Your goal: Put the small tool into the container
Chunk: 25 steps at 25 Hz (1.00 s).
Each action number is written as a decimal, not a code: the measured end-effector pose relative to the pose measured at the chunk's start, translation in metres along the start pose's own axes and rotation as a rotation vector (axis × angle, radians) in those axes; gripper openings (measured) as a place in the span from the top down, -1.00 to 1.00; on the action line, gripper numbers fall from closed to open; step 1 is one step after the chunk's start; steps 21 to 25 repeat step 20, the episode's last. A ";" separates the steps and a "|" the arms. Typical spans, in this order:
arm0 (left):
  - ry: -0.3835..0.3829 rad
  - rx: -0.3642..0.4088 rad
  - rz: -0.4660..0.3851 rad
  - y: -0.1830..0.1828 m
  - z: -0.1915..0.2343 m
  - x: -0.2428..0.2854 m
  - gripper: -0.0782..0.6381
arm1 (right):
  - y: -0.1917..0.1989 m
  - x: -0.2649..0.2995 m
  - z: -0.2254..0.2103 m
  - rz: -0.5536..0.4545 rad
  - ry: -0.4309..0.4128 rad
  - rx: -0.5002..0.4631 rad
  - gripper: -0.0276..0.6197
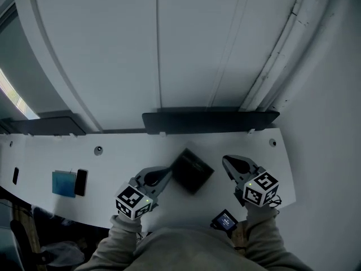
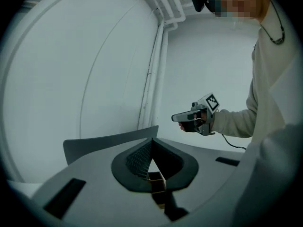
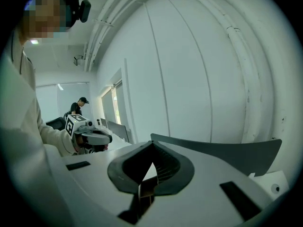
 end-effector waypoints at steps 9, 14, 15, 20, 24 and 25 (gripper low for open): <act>0.082 0.003 0.008 -0.004 -0.008 0.009 0.78 | 0.003 -0.013 -0.009 0.035 0.038 -0.015 0.85; 0.091 0.000 0.036 0.003 -0.011 0.006 0.78 | 0.010 -0.010 -0.013 0.071 0.044 -0.011 0.85; 0.085 -0.001 0.037 0.004 -0.010 0.006 0.78 | 0.011 -0.009 -0.014 0.074 0.041 -0.011 0.85; 0.070 -0.001 0.030 0.003 -0.008 0.003 0.78 | 0.013 -0.003 -0.014 0.088 0.026 -0.023 0.85; 0.070 -0.001 0.030 0.003 -0.008 0.003 0.78 | 0.013 -0.003 -0.014 0.088 0.026 -0.023 0.85; 0.070 -0.001 0.030 0.003 -0.008 0.003 0.78 | 0.013 -0.003 -0.014 0.088 0.026 -0.023 0.85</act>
Point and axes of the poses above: the fingertips, and each gripper's own axes: x forward along the fingers, z to its left, y out of its underside, the point moved 9 cm from there along -x, backward along the fingers, and after that the axes turned 2 degrees about z, right-handed, at the moved point
